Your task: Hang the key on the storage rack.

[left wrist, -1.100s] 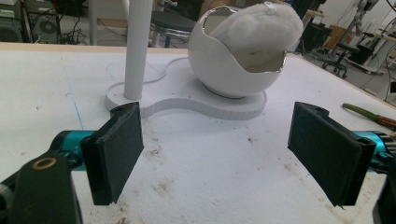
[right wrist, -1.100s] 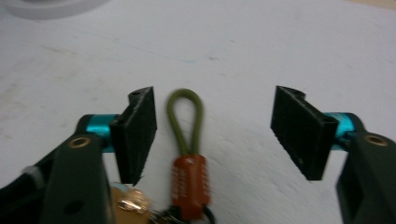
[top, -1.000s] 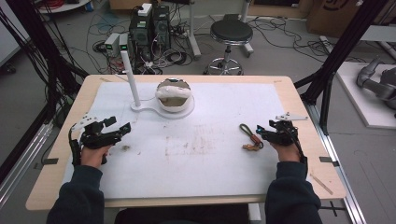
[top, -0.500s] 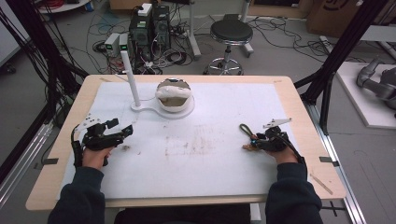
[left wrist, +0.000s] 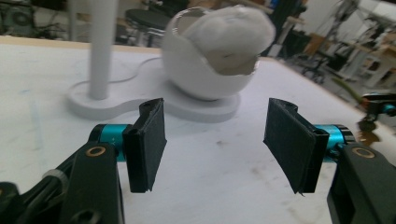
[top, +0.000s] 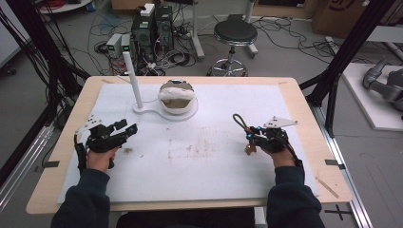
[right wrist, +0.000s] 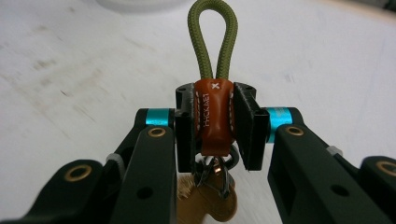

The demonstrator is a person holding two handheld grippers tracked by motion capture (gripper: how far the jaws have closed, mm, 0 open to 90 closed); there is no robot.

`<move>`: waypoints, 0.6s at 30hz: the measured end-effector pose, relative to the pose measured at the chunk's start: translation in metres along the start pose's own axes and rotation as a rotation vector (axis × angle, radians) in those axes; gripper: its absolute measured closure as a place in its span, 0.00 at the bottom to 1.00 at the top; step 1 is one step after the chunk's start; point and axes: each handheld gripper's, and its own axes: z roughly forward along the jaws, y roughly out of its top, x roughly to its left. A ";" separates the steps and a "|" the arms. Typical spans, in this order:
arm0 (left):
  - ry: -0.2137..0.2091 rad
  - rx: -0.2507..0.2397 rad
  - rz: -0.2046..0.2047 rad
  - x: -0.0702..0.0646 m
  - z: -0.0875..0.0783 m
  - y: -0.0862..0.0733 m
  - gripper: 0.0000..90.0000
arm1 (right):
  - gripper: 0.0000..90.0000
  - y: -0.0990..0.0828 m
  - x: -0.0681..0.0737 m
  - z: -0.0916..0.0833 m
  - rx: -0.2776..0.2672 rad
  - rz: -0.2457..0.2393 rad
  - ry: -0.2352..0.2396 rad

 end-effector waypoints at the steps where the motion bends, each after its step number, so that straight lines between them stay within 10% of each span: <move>1: -0.031 -0.001 -0.011 -0.005 0.004 0.002 0.39 | 0.80 0.004 0.008 0.001 -0.021 -0.029 -0.001; 6: -0.114 0.035 0.025 -0.031 0.024 0.009 0.30 | 0.80 0.020 0.037 0.008 -0.085 -0.142 -0.015; 18: -0.287 0.079 0.021 -0.079 0.085 0.049 0.49 | 0.80 0.032 0.066 0.018 -0.154 -0.210 0.030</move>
